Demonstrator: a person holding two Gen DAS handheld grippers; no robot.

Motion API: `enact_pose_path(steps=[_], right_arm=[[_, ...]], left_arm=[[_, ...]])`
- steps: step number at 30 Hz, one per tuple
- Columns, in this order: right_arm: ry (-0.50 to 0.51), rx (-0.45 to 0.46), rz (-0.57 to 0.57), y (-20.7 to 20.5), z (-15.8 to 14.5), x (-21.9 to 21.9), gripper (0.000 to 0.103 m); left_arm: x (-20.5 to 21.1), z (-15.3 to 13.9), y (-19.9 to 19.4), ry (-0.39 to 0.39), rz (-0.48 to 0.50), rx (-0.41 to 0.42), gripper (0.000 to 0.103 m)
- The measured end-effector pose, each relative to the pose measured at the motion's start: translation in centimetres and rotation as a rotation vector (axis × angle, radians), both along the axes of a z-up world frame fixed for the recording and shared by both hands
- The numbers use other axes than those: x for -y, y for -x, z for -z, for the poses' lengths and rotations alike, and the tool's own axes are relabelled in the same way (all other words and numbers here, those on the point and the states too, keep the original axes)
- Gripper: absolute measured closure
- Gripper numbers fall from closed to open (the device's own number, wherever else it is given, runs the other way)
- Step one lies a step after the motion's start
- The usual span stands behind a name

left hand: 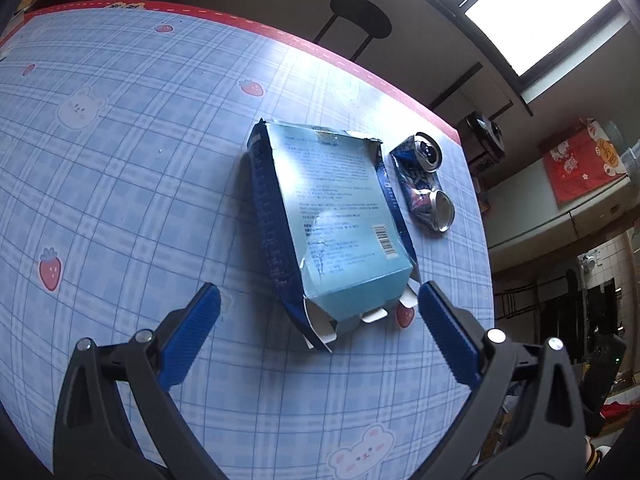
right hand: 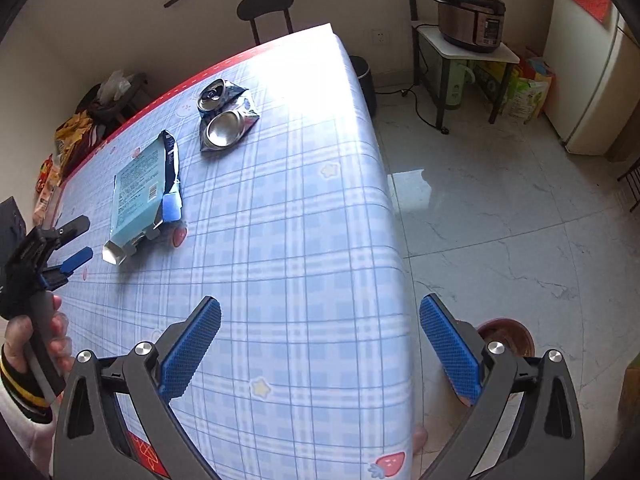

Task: Collect trash
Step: 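Return both tools to the table toward the blue snack box and crushed can, then close the left tool on the blue snack box while the right closes on the crushed can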

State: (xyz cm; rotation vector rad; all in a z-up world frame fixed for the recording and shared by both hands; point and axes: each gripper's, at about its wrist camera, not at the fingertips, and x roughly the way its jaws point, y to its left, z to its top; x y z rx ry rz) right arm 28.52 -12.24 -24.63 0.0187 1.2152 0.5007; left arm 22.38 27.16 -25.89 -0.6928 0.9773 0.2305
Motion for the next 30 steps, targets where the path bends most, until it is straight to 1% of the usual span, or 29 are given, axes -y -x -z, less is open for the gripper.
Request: enact_pose_path(steps=[3,7,10,13,15,18,22,25,30], right_arm=[[0.003,0.017,-0.014,-1.0,-0.5,-1.5,0.006],[-0.035,0.013,-0.003,-1.9,-1.1,-2.3,0.006],[-0.029,0.005,-0.025,-1.8,-0.6,-2.9,0.006],[-0.022,-0.005,-0.039,-1.6,0.0,-3.3,0.006],[-0.028,-0.011,-0.044,-1.6,0.2,-3.5,0.006],[-0.032,-0.016,-0.084,-1.5,0.3,-4.3,0.006],[-0.002,0.018,-0.124,-1.9,0.3,-5.2,0.006],[-0.013,0.023,-0.120,-3.2,0.1,-5.4,0.006],[-0.035,0.036,-0.152,-7.0,-0.5,-7.6,0.006]], left_arm=[[-0.3,0.6,-0.5,0.010,0.015,-0.010,0.006],[0.0,1.1,0.2,0.016,0.035,-0.003,0.006],[-0.7,1.6,-0.1,0.038,0.011,-0.010,0.006],[-1.5,1.4,-0.8,0.062,-0.014,0.017,0.006],[-1.4,1.2,-1.7,0.049,-0.005,0.015,0.006],[-1.0,1.3,-3.2,0.003,0.023,0.000,0.006],[-1.2,2.1,-4.9,-0.018,0.018,-0.032,0.006],[-1.1,2.7,-6.0,-0.051,0.021,-0.051,0.006],[-1.3,3.3,-6.6,-0.054,0.025,-0.050,0.006]])
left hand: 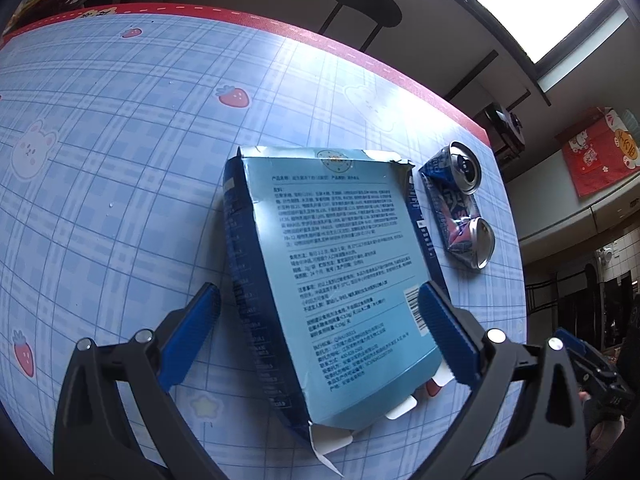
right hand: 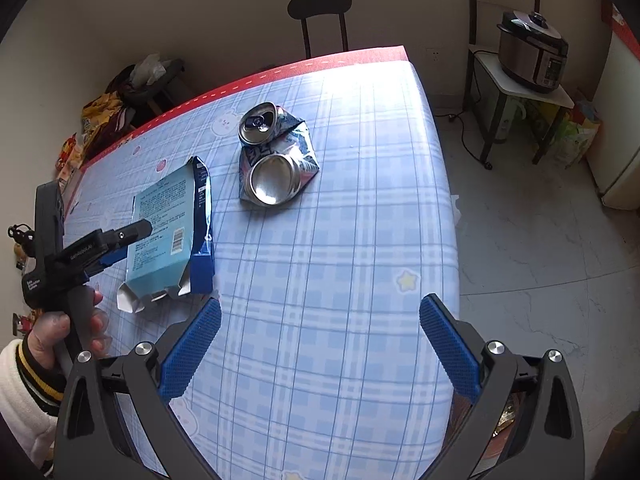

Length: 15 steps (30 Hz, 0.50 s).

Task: Collect trash
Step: 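Close the left tool on the blue snack box while the right closes on the crushed can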

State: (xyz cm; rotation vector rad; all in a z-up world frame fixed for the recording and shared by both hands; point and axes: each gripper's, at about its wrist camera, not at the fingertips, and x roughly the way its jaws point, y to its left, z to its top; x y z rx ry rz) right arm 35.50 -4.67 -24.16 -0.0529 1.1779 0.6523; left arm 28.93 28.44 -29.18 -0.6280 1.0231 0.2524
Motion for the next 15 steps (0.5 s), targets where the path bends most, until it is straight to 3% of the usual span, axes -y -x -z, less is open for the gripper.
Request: enact_pose_path(steps=[10,15], right_arm=[[0.143,0.159,-0.223,-6.4,1.0,-11.2,0.006],[0.186,0.177,-0.286,-8.3,2.4,-15.9,0.006]], left_arm=[[1.8,0.7,-1.2,-0.106,0.083,-0.011,0.005],[3.0,1.2,-2.1,-0.198,0.138,-0.030,0.005]])
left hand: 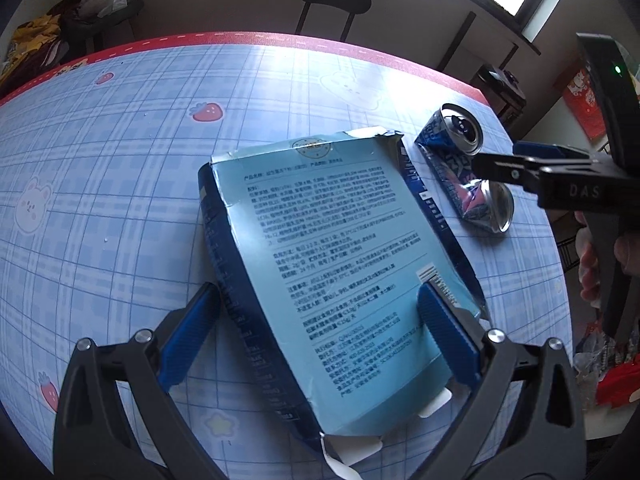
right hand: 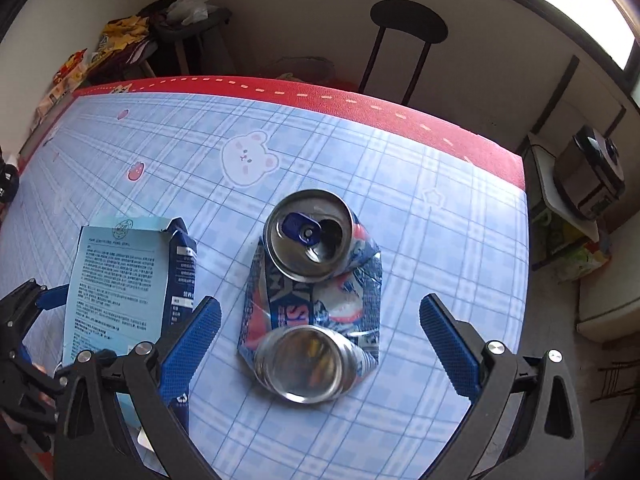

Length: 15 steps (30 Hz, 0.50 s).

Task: Collect trash
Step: 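Close the left tool on the blue snack box while the right closes on the crushed can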

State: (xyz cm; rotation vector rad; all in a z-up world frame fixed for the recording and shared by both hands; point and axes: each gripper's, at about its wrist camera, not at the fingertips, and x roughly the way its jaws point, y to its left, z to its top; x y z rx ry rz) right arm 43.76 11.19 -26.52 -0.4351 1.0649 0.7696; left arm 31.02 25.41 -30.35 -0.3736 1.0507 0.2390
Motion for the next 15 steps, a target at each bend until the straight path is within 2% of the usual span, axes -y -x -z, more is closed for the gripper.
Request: enact_pose_path(steps=[5,12,15], right_arm=[[0.035,-0.004,0.013,-1.6,1.0,-2.4,0.006],[0.088,0.013,0.005,-2.1,2.6,-3.6,0.006],[0.087,0.014,0.006,-2.1,3.0,-3.6,0.012]], left_arm=[[0.0,0.1,-0.5,-0.013,0.010,0.003,0.005],[-0.4,0.1,-0.6,-0.015,0.012,0.011,0.005],[-0.3,0.2,-0.5,-0.017,0.003,0.012,0.005]])
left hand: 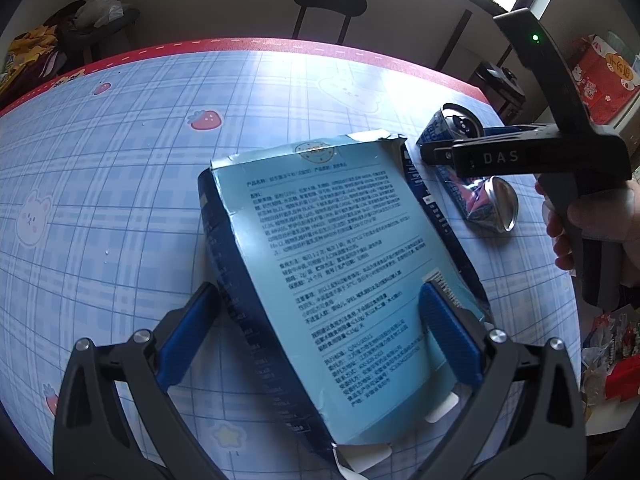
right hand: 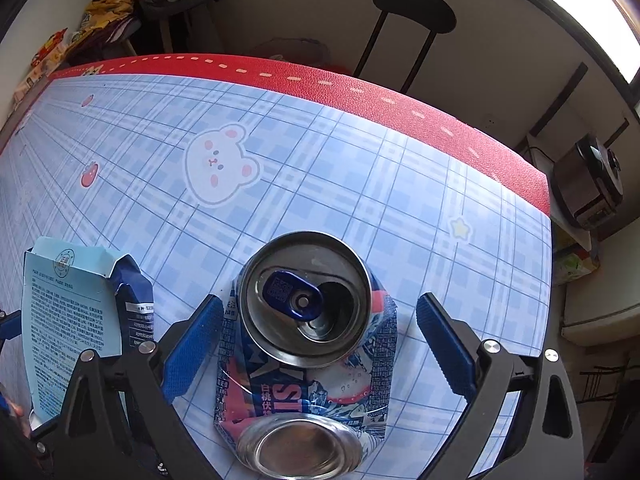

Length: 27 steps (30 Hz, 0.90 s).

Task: Collect trash
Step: 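Close the left tool on the blue snack box while the right closes on the crushed can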

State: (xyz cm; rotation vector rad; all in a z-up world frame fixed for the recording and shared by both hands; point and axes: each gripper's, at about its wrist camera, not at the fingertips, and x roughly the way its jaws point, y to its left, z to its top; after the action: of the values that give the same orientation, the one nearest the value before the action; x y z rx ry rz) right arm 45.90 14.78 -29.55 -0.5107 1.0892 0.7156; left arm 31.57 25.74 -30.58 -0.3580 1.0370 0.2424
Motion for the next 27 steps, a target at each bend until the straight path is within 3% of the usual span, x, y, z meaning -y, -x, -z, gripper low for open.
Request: enact_pose_path(steps=[2,8,14,20,27], right_arm=[[-0.026,-0.027,-0.001,-0.1,0.0,0.0,0.018],[-0.034,-0.037,-0.029,1.3,-0.1,1.5,0.019],[-0.109,-0.078,0.011,3.9,-0.3,5.4,0.019],[-0.137,-0.105,0.012,6.9,-0.5,8.6,0.019],[-0.089,-0.068,-0.037,9.9,-0.2,8.2,0.019]], left_arm=[[0.1,0.0,0.1,0.000,-0.005,0.001,0.005],[-0.1,0.1,0.3,0.009,-0.002,0.005,0.006],[-0.3,-0.1,1.6,0.041,0.024,0.013,0.011],[-1.6,-0.4,3.6,0.142,-0.008,0.040,0.022],[-2.0,-0.6,4.8,0.255,-0.033,0.060,0.022]])
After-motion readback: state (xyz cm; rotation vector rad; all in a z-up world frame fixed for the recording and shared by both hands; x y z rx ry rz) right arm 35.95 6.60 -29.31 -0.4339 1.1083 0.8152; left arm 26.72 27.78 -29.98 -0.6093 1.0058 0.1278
